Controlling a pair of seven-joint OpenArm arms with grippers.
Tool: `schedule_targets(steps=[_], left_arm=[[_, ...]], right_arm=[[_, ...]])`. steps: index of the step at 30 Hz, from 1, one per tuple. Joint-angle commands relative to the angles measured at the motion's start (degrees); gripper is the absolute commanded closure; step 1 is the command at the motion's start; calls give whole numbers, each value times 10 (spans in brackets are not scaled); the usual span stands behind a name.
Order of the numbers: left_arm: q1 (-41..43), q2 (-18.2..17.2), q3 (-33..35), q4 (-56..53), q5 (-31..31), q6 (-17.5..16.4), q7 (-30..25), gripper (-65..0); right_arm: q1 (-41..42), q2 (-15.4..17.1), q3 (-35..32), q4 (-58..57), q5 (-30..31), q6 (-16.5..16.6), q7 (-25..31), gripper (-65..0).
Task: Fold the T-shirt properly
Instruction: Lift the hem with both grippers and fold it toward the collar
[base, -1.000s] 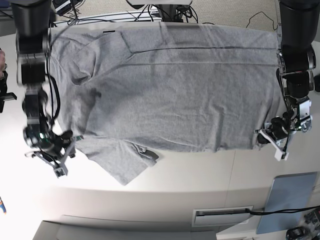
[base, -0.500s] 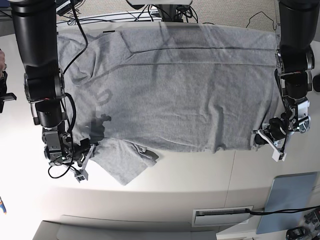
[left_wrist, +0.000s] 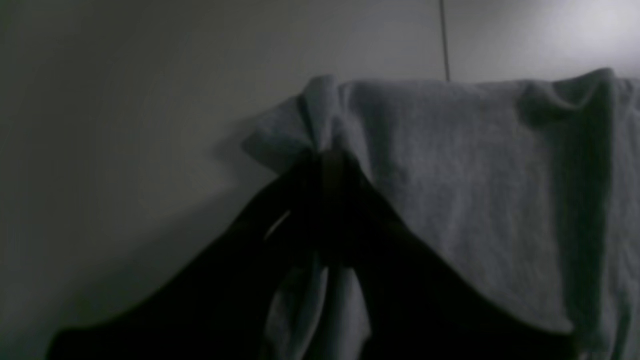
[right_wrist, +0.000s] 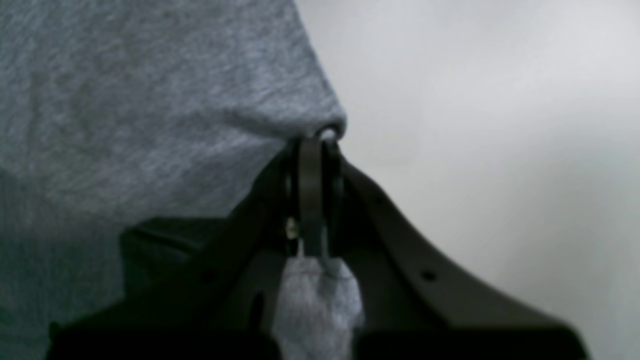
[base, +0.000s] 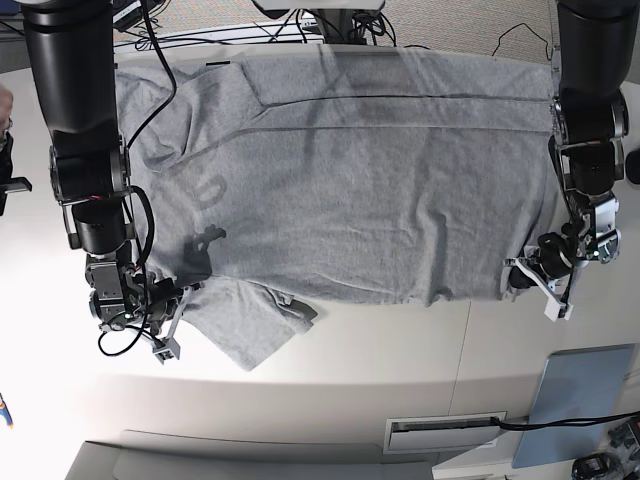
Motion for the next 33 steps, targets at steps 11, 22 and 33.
schedule_targets(steps=[11, 22, 33], left_arm=[[1, -28, 1, 31, 9, -9, 47, 0], [2, -41, 1, 144, -81, -9, 96, 0], [164, -78, 0, 366, -196, 26, 123, 0]], right_arm=[[-20, 41, 1, 172, 46, 1, -89, 0], [-154, 77, 97, 506, -4, -54, -158, 0], [-318, 101, 201, 668, 16, -54, -188, 0]])
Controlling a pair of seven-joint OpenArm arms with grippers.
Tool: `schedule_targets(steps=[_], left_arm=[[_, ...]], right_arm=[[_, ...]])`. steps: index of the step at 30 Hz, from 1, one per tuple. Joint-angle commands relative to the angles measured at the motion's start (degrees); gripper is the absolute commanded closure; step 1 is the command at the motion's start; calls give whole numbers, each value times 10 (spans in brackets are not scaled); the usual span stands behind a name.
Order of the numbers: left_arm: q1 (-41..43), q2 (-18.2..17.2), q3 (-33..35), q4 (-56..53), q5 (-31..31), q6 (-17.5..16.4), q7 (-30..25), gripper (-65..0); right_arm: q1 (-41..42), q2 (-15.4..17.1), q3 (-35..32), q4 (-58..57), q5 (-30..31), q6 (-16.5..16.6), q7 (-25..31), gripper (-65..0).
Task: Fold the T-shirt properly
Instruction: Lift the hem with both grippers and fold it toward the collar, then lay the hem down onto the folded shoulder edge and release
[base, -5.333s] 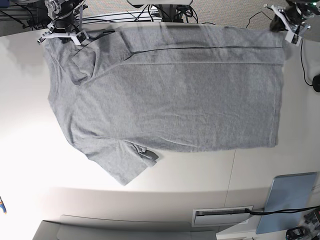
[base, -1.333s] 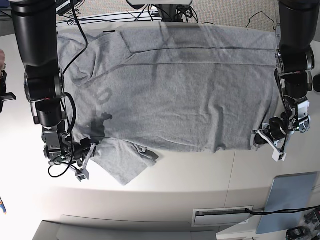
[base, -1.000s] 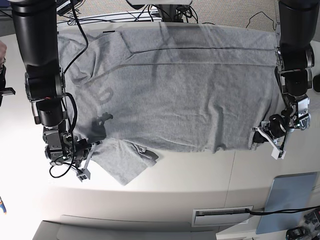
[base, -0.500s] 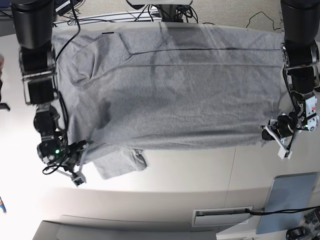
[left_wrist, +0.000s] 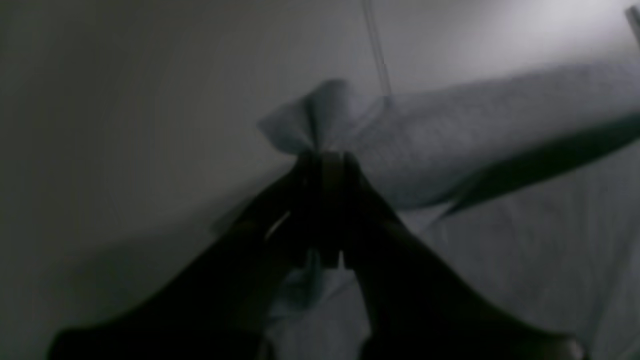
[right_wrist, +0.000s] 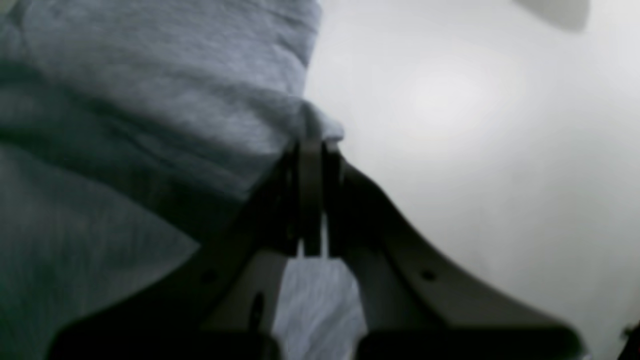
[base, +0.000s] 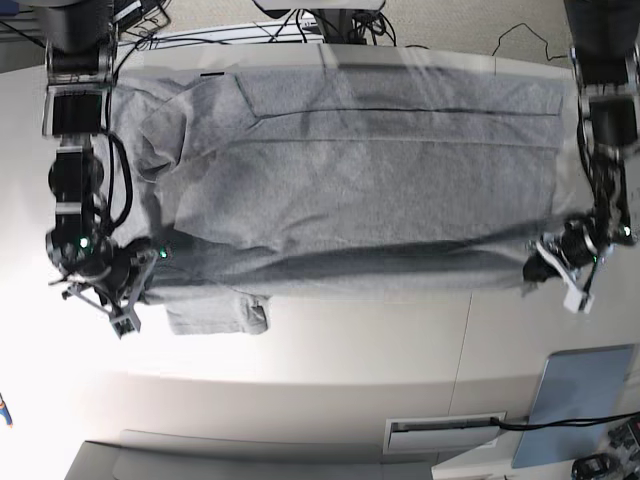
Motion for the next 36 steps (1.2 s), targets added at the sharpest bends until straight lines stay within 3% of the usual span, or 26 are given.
schedule_targets(steps=[1, 4, 8, 15, 18, 29, 36], left_arm=[[5, -10, -4, 44, 1, 5, -14, 0], [68, -9, -10, 123, 17, 34, -14, 0], [133, -9, -45, 168, -1, 33, -14, 0], [230, 15, -141, 183, -96, -55, 1, 0], [259, 32, -171, 183, -113, -62, 1, 0], [287, 29, -177, 183, -112, -74, 16, 0], [287, 29, -177, 183, -76, -74, 16, 0]], right_arm=[[-2, 11, 14, 24, -1, -4, 8, 0], [-58, 11, 39, 76, -2, -5, 6, 0], [-140, 10, 87, 155, -2, -5, 5, 0], [-263, 10, 146, 246, -2, -11, 6, 0], [-307, 10, 158, 280, -5, -25, 7, 0], [-442, 9, 160, 349, -53, -80, 15, 0], [-483, 7, 160, 349, -56, -91, 25, 0]])
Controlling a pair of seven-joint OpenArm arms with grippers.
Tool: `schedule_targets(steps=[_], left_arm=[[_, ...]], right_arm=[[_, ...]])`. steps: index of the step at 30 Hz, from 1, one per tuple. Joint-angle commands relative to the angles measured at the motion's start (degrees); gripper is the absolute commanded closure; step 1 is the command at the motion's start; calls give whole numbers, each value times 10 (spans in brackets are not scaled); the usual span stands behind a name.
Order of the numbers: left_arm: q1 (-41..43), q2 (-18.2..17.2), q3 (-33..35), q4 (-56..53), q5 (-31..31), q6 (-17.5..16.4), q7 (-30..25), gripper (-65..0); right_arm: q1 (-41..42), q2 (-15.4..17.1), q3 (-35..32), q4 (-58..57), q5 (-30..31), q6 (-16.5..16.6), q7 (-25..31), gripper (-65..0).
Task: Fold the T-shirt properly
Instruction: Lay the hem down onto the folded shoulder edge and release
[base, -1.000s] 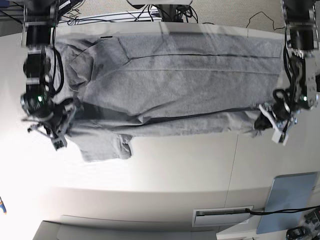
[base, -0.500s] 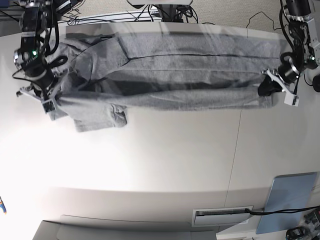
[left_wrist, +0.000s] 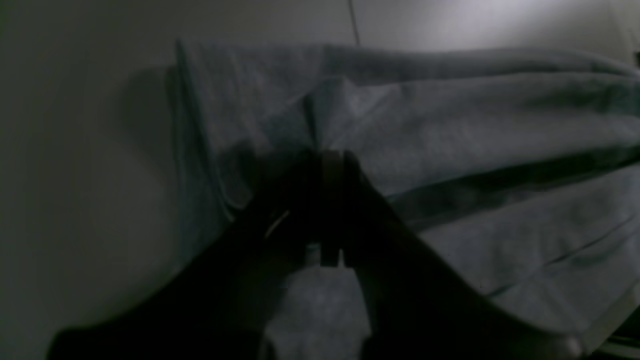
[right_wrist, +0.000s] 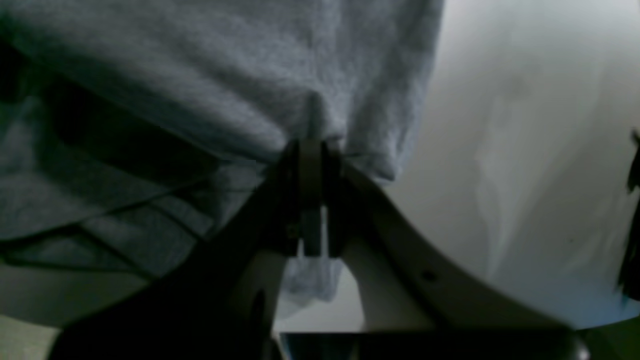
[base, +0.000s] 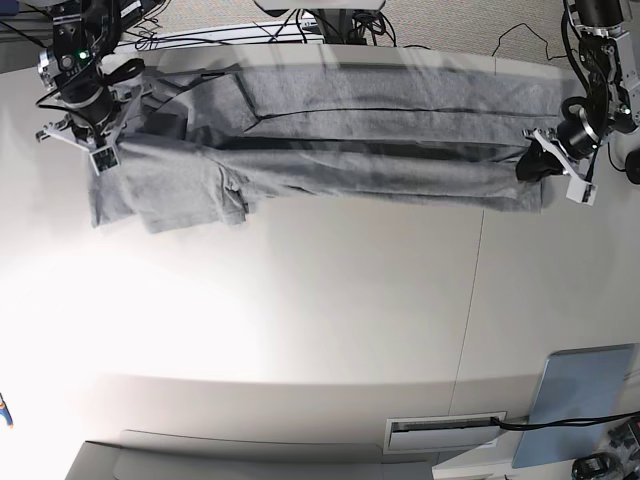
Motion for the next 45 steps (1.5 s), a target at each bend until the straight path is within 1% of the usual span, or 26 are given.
schedule_targets(steps=[1, 4, 7, 9, 10, 14, 19, 24, 27, 30, 34, 41, 42, 45], left_arm=[[-4, -14, -5, 9, 3, -3, -9, 0], [-4, -15, -5, 9, 12, -4, -8, 0], [-4, -21, -5, 23, -3, -3, 0, 0], [-4, -27, -5, 40, -17, -2, 18, 0], [-4, -31, -5, 49, -21, 2, 30, 0], [-4, -48, -5, 68, -21, 42, 69, 0], [-4, -66, -6, 69, -19, 43, 100, 0], [-3, -68, -5, 69, -19, 44, 120, 0], [4, -68, -5, 69, -5, 45, 120, 0], [20, -68, -5, 69, 10, 64, 118, 0], [37, -67, -5, 69, 11, 63, 82, 0], [37, -65, -5, 69, 12, 60, 81, 0], [37, -65, -5, 69, 12, 61, 81, -23], [37, -65, -5, 69, 11, 61, 81, -206]], right_arm=[[-2, 8, 5, 10, -6, -10, 8, 0], [-1, 8, 5, 10, -16, -17, 13, 0], [-1, 8, 5, 10, -25, -21, 16, 0], [-1, 8, 5, 10, -27, -21, 10, 0], [-1, 8, 5, 10, -27, -21, 8, 0], [-1, 8, 5, 10, -26, -21, 5, 0], [-1, 8, 5, 10, -27, -21, 1, 0], [-1, 8, 5, 10, -27, -21, 1, 0], [-1, 8, 5, 10, -27, -21, 0, 0], [-1, 8, 5, 10, -27, -21, -1, 0], [-1, 8, 5, 10, -26, -21, -1, 0], [-1, 8, 5, 10, -27, -21, -1, 0], [-1, 8, 5, 10, -27, -21, -1, 0], [-1, 8, 5, 10, -27, -21, -2, 0]])
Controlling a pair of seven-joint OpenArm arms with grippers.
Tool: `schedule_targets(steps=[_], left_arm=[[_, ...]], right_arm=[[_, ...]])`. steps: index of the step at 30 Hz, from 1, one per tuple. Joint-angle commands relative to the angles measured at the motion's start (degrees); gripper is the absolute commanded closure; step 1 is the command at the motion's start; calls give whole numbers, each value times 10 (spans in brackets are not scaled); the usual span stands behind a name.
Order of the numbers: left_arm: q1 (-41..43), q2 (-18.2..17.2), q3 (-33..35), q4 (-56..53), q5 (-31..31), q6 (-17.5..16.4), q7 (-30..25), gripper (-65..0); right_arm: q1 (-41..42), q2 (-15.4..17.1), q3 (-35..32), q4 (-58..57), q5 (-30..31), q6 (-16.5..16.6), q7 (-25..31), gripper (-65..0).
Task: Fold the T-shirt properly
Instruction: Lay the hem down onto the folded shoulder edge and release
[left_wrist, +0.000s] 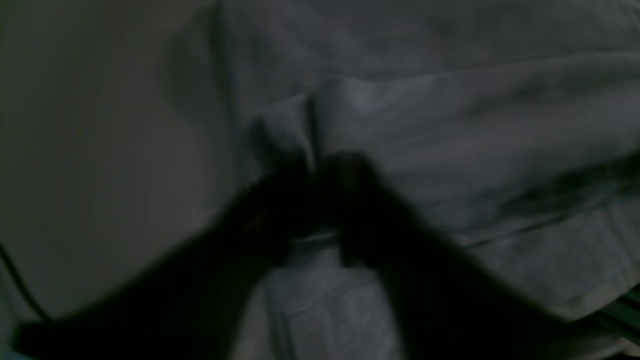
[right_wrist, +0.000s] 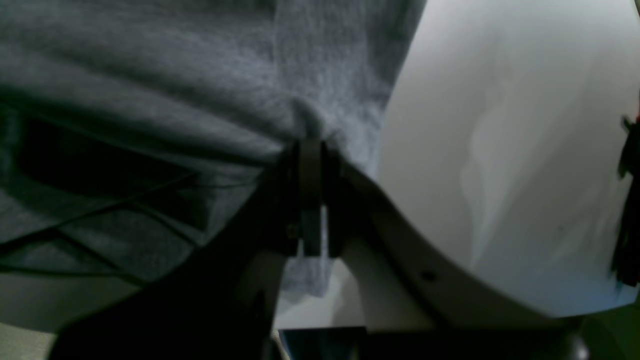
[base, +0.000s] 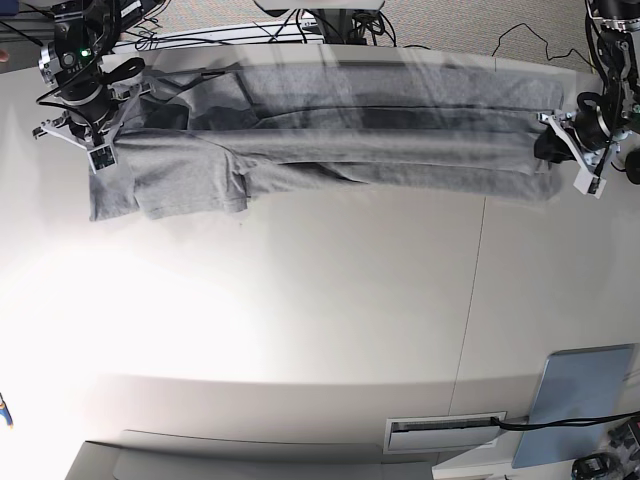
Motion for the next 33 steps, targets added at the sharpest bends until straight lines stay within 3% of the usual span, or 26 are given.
schedule_targets(steps=[1, 3, 4, 6, 10, 15, 20, 23, 33], left_arm=[[-3, -14, -6, 7, -4, 2, -9, -267], [-3, -14, -6, 7, -4, 2, -9, -365], [-3, -14, -6, 7, -4, 2, -8, -394], [-3, -14, -6, 7, -4, 2, -8, -408], [-3, -14, -6, 7, -4, 2, -8, -408], [-3, -14, -6, 7, -4, 2, -9, -408], [-3, -12, -6, 7, -4, 9, -18, -408], [-3, -10, -6, 7, -4, 9, -19, -408], [-3, -10, -6, 7, -1, 13, -19, -408]], right_arm=[[0, 8, 5, 10, -11, -6, 2, 0], [0, 8, 5, 10, -14, 9, 1, -10], [0, 8, 5, 10, -18, 26, 1, -48], [0, 8, 5, 10, -26, 54, 2, -128], [0, 8, 5, 11, -25, 61, 2, -219], [0, 8, 5, 38, -23, 54, 6, -219], [20, 8, 5, 71, -19, 0, 33, -219], [40, 8, 5, 71, 2, -3, 13, -219], [44, 8, 5, 70, 5, -13, 26, -219]])
